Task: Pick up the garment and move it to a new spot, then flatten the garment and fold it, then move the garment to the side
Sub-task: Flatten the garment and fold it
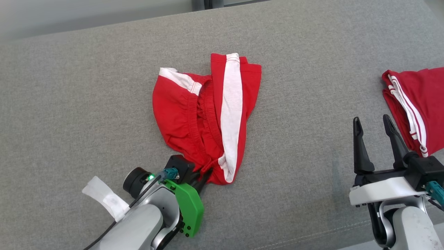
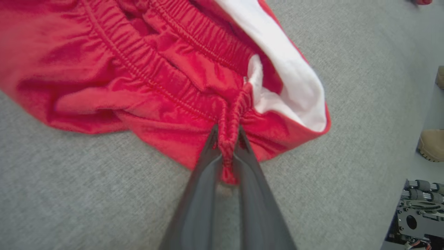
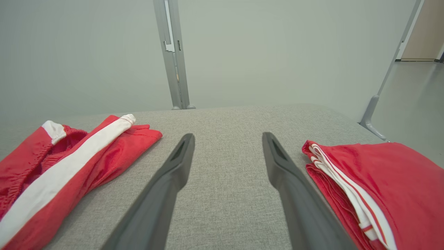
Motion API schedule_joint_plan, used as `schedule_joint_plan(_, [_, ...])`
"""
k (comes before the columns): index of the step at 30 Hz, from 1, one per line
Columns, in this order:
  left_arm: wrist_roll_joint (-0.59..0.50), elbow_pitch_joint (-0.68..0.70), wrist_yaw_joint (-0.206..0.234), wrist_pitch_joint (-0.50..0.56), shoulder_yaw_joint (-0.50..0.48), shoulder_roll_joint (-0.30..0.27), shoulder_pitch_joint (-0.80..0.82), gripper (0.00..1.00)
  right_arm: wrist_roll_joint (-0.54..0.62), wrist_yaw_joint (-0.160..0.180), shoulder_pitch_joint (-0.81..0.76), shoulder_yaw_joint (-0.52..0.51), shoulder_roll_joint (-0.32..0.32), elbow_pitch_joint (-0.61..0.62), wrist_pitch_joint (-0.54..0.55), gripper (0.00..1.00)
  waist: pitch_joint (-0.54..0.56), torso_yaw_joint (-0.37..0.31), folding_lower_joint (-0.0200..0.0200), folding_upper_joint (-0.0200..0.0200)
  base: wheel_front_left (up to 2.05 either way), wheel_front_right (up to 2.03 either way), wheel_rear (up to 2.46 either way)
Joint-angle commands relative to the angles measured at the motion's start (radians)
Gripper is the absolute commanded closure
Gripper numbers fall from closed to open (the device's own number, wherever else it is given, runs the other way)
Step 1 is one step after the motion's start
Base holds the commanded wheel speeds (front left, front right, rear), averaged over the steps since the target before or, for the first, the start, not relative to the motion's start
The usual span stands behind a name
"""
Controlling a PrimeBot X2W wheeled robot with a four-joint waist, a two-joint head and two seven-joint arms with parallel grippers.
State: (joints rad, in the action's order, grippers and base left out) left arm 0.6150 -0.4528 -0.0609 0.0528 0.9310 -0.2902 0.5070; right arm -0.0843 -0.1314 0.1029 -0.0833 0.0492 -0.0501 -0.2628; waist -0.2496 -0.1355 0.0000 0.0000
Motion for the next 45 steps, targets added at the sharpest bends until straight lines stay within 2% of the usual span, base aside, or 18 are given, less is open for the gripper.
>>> schedule_joint_plan(1, [0.005,-0.003,-0.009,0.002,0.001,0.004,-0.013,1.00,0.006,0.001,-0.001,0.003,0.003,-0.002,-0.003,0.00,0.002,-0.001,0.0000,0.0000,0.00,0.00,0.00])
schedule_joint_plan(4, [0.035,0.013,0.004,-0.053,-0.035,0.011,-0.017,1.00,0.004,0.001,-0.006,0.002,0.002,-0.002,-0.003,0.00,0.005,-0.004,0.0000,0.0000,0.00,0.00,0.00])
schedule_joint_plan(5, [0.060,0.025,0.013,-0.085,-0.065,0.016,-0.026,1.00,0.003,0.001,-0.009,0.001,0.003,-0.002,-0.003,0.00,0.006,-0.006,0.0000,0.0000,0.00,0.00,0.00])
schedule_joint_plan(6, [0.115,0.053,0.030,-0.152,-0.135,0.026,-0.052,1.00,-0.002,0.001,-0.015,-0.006,0.003,0.000,-0.003,0.00,0.007,-0.006,0.0000,0.0000,0.00,0.00,0.00])
schedule_joint_plan(10, [0.199,0.124,0.063,-0.266,-0.256,0.023,-0.118,1.00,-0.002,0.001,-0.026,-0.022,0.003,0.006,-0.003,0.00,0.010,0.007,0.0000,0.0000,0.00,0.00,0.00])
schedule_joint_plan(14, [0.276,0.173,0.072,-0.308,-0.374,0.033,-0.206,1.00,0.011,0.001,-0.036,-0.030,0.002,0.007,-0.003,0.00,0.012,0.037,0.0000,0.0000,0.00,0.00,0.00])
schedule_joint_plan(17, [0.279,0.169,0.076,-0.316,-0.432,0.042,-0.259,1.00,0.020,0.001,-0.034,-0.029,0.003,0.008,-0.003,0.00,0.012,0.063,0.0000,0.0000,0.00,0.00,0.00])
schedule_joint_plan(19, [0.266,0.155,0.063,-0.318,-0.469,0.061,-0.284,0.99,0.028,0.001,-0.034,-0.027,0.003,0.007,-0.003,0.00,0.010,0.081,0.0000,0.0000,0.00,0.00,0.00])
schedule_joint_plan(21, [0.260,0.131,0.048,-0.317,-0.512,0.099,-0.316,0.55,0.036,0.001,-0.035,-0.023,0.004,0.005,-0.002,0.00,0.009,0.097,0.0000,0.0000,0.00,0.00,0.00])
schedule_joint_plan(22, [0.242,0.114,0.037,-0.317,-0.517,0.110,-0.329,0.16,0.038,0.001,-0.035,-0.022,0.007,0.004,-0.003,0.00,0.008,0.104,0.0000,0.0000,0.00,0.00,0.00])
schedule_joint_plan(23, [0.226,0.096,0.028,-0.317,-0.521,0.122,-0.335,0.00,0.041,0.001,-0.035,-0.023,0.008,0.004,-0.003,0.00,0.008,0.111,0.0000,0.0000,0.00,0.00,0.00])
schedule_joint_plan(26, [0.210,0.032,-0.001,-0.317,-0.493,0.148,-0.340,0.00,0.044,0.001,-0.032,-0.020,0.016,0.001,-0.003,0.00,0.009,0.125,0.0000,0.0000,0.00,0.00,0.00])
schedule_joint_plan(28, [0.192,-0.004,-0.007,-0.302,-0.470,0.139,-0.331,0.00,0.045,0.001,-0.030,-0.019,0.019,-0.001,-0.003,0.00,0.011,0.131,0.0000,0.0000,0.00,0.00,0.00])
schedule_joint_plan(31, [0.146,-0.021,0.024,-0.266,-0.442,0.105,-0.308,0.00,0.045,0.001,-0.033,-0.018,0.019,0.000,-0.003,0.00,0.014,0.135,0.0000,0.0000,0.00,0.00,0.00])
schedule_joint_plan(37, [0.056,0.125,0.083,-0.169,-0.402,0.017,-0.237,0.00,0.038,0.001,-0.031,-0.009,0.016,-0.002,-0.003,0.00,0.012,0.123,0.0000,0.0000,0.00,0.00,0.00])
schedule_joint_plan(38, [0.056,0.125,0.083,-0.169,-0.402,0.017,-0.237,0.00,0.038,0.001,-0.031,-0.009,0.016,-0.002,-0.003,0.00,0.012,0.123,0.0000,0.0000,0.00,0.00,0.00])
schedule_joint_plan(45, [-0.043,0.317,0.124,0.018,-0.349,-0.102,-0.163,0.00,0.024,0.001,-0.019,0.001,0.010,-0.005,-0.003,0.00,0.001,0.074,0.0000,0.0000,0.00,0.00,0.00])
